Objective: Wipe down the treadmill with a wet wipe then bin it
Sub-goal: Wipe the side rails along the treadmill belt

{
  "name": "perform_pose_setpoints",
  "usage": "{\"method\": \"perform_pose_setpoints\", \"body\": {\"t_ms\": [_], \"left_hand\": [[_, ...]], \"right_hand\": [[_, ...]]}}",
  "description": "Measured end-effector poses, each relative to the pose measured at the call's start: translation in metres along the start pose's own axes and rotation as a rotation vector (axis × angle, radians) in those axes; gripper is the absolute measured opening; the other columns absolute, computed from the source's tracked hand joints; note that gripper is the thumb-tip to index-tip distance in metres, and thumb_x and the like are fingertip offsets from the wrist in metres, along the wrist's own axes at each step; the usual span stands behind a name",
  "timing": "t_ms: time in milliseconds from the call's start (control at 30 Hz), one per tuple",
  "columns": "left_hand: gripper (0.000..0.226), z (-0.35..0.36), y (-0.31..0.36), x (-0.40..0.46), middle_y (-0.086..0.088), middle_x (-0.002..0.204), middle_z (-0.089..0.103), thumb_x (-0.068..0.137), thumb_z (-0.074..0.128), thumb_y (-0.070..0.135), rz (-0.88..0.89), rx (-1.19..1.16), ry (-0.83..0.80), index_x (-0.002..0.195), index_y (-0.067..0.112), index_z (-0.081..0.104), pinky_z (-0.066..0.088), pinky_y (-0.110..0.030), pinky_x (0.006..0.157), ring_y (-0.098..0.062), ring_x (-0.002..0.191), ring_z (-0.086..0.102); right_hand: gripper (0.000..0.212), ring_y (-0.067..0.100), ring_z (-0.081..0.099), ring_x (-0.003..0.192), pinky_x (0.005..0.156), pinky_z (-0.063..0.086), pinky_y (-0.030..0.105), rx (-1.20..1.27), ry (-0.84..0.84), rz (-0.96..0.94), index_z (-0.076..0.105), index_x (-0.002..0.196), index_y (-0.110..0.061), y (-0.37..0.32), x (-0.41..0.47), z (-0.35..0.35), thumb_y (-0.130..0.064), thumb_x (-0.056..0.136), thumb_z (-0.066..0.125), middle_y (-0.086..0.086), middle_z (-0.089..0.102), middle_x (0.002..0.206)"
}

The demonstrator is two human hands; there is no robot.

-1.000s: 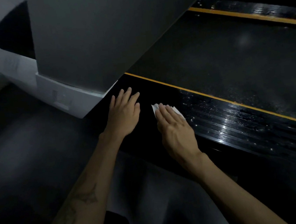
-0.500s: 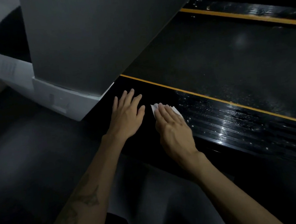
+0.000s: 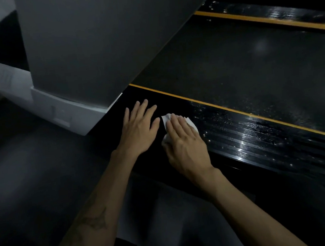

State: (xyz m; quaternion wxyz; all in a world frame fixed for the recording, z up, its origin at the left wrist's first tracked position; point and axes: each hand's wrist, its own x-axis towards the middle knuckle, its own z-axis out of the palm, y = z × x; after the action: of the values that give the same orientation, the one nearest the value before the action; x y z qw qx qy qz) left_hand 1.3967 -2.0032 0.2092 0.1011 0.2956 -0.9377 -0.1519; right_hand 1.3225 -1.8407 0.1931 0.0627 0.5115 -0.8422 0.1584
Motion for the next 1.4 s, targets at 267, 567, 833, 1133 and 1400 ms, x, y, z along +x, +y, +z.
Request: {"method": "perform_pose_setpoints", "body": {"t_ms": [267, 567, 833, 1133, 1400], "left_hand": [[0.054, 0.000, -0.002, 0.001, -0.002, 0.172, 0.016, 0.109, 0.037, 0.042, 0.010, 0.012, 0.002, 0.160, 0.026, 0.033, -0.002, -0.044, 0.128, -0.019, 0.159, 0.005], [0.054, 0.002, -0.003, 0.001, -0.002, 0.172, 0.016, 0.109, 0.037, 0.043, 0.017, 0.010, 0.011, 0.160, 0.027, 0.033, -0.002, -0.043, 0.128, -0.019, 0.159, 0.005], [0.053, 0.000, -0.004, 0.002, -0.001, 0.172, 0.013, 0.110, 0.035, 0.043, 0.003, 0.018, -0.015, 0.161, 0.028, 0.030, -0.003, -0.042, 0.127, -0.017, 0.159, 0.002], [0.053, 0.000, -0.002, 0.003, -0.002, 0.172, 0.016, 0.109, 0.036, 0.042, -0.003, 0.009, -0.012, 0.160, 0.026, 0.032, -0.001, -0.045, 0.129, -0.019, 0.159, 0.004], [0.053, 0.002, -0.002, 0.004, -0.001, 0.172, 0.015, 0.109, 0.035, 0.042, -0.010, 0.015, -0.006, 0.160, 0.027, 0.032, 0.000, -0.046, 0.129, -0.019, 0.159, 0.004]], "right_hand": [[0.065, 0.027, 0.030, 0.153, 0.123, 0.031, 0.042, -0.054, -0.012, -0.004, 0.044, 0.153, -0.005, 0.016, -0.026, -0.010, -0.040, 0.098, 0.043, 0.014, 0.034, 0.163], [0.074, 0.025, 0.021, 0.156, 0.125, 0.022, 0.039, -0.045, -0.081, -0.021, 0.036, 0.158, -0.008, 0.002, -0.025, -0.011, -0.048, 0.095, 0.041, 0.011, 0.027, 0.167], [0.077, 0.024, 0.012, 0.158, 0.128, 0.007, 0.037, -0.021, -0.111, 0.063, 0.029, 0.159, -0.006, -0.003, 0.010, -0.006, -0.052, 0.099, 0.021, 0.012, 0.019, 0.169], [0.070, 0.019, 0.009, 0.158, 0.129, 0.010, 0.037, -0.018, -0.146, 0.065, 0.028, 0.161, -0.014, 0.018, -0.013, -0.021, -0.053, 0.104, 0.020, 0.005, 0.016, 0.170], [0.075, 0.022, 0.013, 0.157, 0.128, 0.006, 0.033, -0.001, -0.143, -0.035, 0.032, 0.159, -0.010, 0.006, -0.004, -0.016, -0.057, 0.102, 0.018, 0.009, 0.022, 0.168]]}}
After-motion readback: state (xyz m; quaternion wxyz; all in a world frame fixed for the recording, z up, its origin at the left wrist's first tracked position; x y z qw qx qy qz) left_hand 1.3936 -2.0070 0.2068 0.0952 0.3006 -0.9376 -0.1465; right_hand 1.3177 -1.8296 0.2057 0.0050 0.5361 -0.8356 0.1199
